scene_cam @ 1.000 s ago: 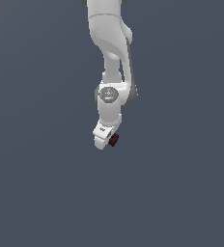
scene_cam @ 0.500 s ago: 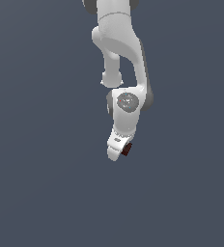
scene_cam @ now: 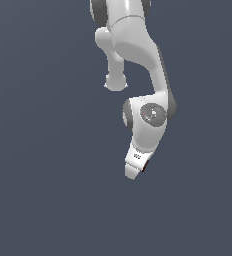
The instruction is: Pick up the object and move it to a goal position.
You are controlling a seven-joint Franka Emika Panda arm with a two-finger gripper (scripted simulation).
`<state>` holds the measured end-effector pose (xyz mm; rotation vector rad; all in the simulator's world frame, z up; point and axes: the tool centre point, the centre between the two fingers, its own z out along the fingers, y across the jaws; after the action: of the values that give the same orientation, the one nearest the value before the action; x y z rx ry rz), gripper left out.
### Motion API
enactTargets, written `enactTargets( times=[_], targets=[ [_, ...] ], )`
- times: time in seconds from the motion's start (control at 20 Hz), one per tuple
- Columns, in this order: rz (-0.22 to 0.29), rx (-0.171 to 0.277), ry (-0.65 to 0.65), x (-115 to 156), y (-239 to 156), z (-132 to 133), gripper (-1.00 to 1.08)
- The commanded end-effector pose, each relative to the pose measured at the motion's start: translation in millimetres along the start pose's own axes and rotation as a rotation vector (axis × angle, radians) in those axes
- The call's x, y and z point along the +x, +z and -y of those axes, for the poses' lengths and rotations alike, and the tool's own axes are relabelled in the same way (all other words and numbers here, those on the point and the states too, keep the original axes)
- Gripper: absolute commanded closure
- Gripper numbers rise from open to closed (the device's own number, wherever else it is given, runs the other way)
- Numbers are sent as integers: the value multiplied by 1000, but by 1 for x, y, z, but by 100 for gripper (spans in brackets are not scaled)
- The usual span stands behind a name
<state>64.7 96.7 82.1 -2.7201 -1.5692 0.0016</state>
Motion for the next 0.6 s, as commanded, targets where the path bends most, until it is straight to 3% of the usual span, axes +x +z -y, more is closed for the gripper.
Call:
enactTargets(
  times=[0.0, 0.55],
  targets=[
    [-1, -2, 1, 15, -5, -5, 108],
    [0, -1, 1, 67, -17, -23, 108]
  ],
)
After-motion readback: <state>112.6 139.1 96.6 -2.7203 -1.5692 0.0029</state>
